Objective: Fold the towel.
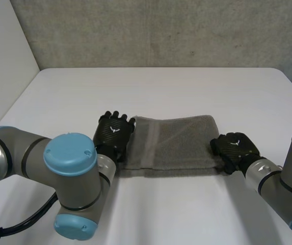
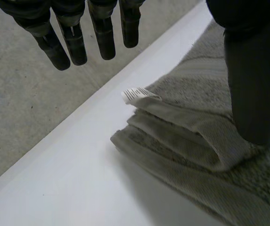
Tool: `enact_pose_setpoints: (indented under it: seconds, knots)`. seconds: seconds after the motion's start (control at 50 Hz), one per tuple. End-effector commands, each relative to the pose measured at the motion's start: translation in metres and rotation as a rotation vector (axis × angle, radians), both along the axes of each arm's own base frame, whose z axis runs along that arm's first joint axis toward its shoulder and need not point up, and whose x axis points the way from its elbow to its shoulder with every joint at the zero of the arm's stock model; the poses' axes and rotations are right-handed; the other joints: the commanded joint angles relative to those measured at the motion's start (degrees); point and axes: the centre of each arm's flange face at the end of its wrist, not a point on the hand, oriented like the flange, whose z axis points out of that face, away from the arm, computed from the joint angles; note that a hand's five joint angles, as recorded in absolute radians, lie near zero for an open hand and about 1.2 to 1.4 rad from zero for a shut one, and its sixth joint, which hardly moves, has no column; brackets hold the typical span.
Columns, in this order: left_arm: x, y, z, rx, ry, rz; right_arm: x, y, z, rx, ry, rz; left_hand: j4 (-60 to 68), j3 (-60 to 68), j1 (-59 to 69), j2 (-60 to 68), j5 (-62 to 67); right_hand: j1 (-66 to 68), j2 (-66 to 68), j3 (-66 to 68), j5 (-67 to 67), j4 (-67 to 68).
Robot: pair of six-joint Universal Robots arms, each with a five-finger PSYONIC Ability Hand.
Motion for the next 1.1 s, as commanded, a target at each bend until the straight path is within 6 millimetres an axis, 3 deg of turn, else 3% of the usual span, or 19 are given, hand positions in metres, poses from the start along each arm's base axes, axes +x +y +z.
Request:
enact_pose_setpoints:
  seconds: [0.02, 0.26, 0.32, 0.36, 0.38, 0.4, 0.42, 0.46, 0.52, 0.58, 0.62, 0.68, 0.82, 0.84, 0.86, 0.9, 0.96, 1.0, 1.1]
  knots:
    - [0.005, -0.010, 0.017, 0.000, 0.092, 0.007, -0.002, -0.005, -0.004, -0.006, 0.030, -0.025, -2.3, -3.8, -3.6, -3.9, -13.4, 23.7, 22.8, 23.5, 23.4, 23.7]
    - [0.024, -0.027, 0.053, -0.069, 0.156, 0.056, 0.000, -0.003, 0.052, -0.268, 0.199, 0.023, -4.8, -6.3, -6.1, -6.5, -15.9, 23.7, 22.8, 23.5, 23.4, 23.7]
    - [0.027, -0.030, 0.061, -0.077, 0.189, 0.059, 0.025, 0.008, 0.067, -0.368, 0.235, 0.115, -4.8, -6.3, -6.1, -6.5, -15.9, 23.7, 22.8, 23.5, 23.4, 23.7]
    - [0.030, -0.036, 0.067, -0.080, 0.227, 0.068, 0.064, 0.031, 0.082, -0.461, 0.223, 0.245, -4.8, -6.3, -6.1, -6.5, -15.9, 23.7, 22.8, 23.5, 23.4, 23.7]
    - [0.030, -0.036, 0.067, -0.080, 0.227, 0.068, 0.064, 0.031, 0.082, -0.462, 0.223, 0.245, -4.8, -6.3, -6.1, -6.5, -15.9, 23.7, 22.8, 23.5, 23.4, 23.7]
    - [0.034, -0.039, 0.070, -0.081, 0.244, 0.081, 0.083, 0.043, 0.086, -0.496, 0.212, 0.305, -4.8, -6.3, -6.1, -6.5, -15.9, 23.7, 22.8, 23.5, 23.4, 23.7]
    - [0.034, -0.039, 0.071, -0.081, 0.244, 0.081, 0.083, 0.043, 0.086, -0.497, 0.212, 0.306, -4.8, -6.3, -6.1, -6.5, -15.9, 23.7, 22.8, 23.5, 23.4, 23.7]
    - [0.042, -0.047, 0.075, -0.085, 0.277, 0.111, 0.116, 0.063, 0.074, -0.519, 0.218, 0.433, -5.0, -6.5, -6.2, -6.6, -16.1, 23.7, 22.8, 23.5, 23.4, 23.7]
    - [0.049, -0.053, 0.078, -0.085, 0.303, 0.138, 0.145, 0.082, 0.057, -0.532, 0.235, 0.544, -5.1, -6.7, -6.4, -6.8, -16.3, 23.7, 22.8, 23.5, 23.4, 23.7]
    - [0.053, -0.056, 0.079, -0.086, 0.312, 0.152, 0.159, 0.092, 0.047, -0.535, 0.242, 0.600, -5.1, -6.7, -6.4, -6.8, -16.3, 23.7, 22.8, 23.5, 23.4, 23.7]
    - [0.061, -0.063, 0.084, -0.098, 0.333, 0.180, 0.181, 0.107, 0.023, -0.530, 0.247, 0.695, -5.1, -6.7, -6.4, -6.8, -16.3, 23.7, 22.8, 23.5, 23.4, 23.7]
    - [0.067, -0.070, 0.084, -0.101, 0.342, 0.201, 0.191, 0.107, 0.008, -0.507, 0.241, 0.719, -5.1, -6.7, -6.4, -6.8, -16.3, 23.7, 22.8, 23.5, 23.4, 23.7]
    - [0.068, -0.070, 0.083, -0.096, 0.341, 0.201, 0.193, 0.107, 0.014, -0.438, 0.142, 0.692, -5.1, -6.7, -6.4, -6.8, -16.3, 19.0, 18.1, 18.7, 18.6, 19.0]
    - [0.067, -0.070, 0.083, -0.096, 0.341, 0.199, 0.190, 0.106, 0.021, -0.398, 0.085, 0.663, -5.1, -6.7, -6.4, -6.8, -16.3, -5.4, -6.3, -5.7, -5.8, -5.4]
    - [0.067, -0.070, 0.083, -0.096, 0.341, 0.199, 0.190, 0.106, 0.021, -0.398, 0.084, 0.663, -5.1, -6.7, -6.4, -6.8, -16.3, -5.6, -6.5, -5.9, -6.0, -5.6]
    - [0.064, -0.068, 0.082, -0.092, 0.340, 0.189, 0.182, 0.103, 0.049, -0.344, -0.041, 0.592, -5.1, -6.7, -6.4, -6.8, -16.3, -39.3, -40.2, -39.6, -39.7, -39.3]
    - [0.063, -0.067, 0.081, -0.091, 0.340, 0.183, 0.176, 0.096, 0.062, -0.321, -0.094, 0.545, -5.1, -6.7, -6.4, -6.8, -16.3, -45.2, -46.1, -45.4, -45.5, -45.2]
    - [0.058, -0.063, 0.079, -0.083, 0.342, 0.168, 0.156, 0.072, 0.078, -0.278, -0.157, 0.442, -5.1, -6.7, -6.4, -6.8, -16.3, -46.3, -47.2, -46.5, -46.6, -46.3]
    - [0.041, -0.050, 0.077, -0.053, 0.384, 0.114, 0.126, 0.049, 0.077, -0.185, -0.164, 0.296, -5.1, -6.7, -6.4, -6.8, -16.3, -46.3, -47.2, -46.5, -46.6, -46.3]
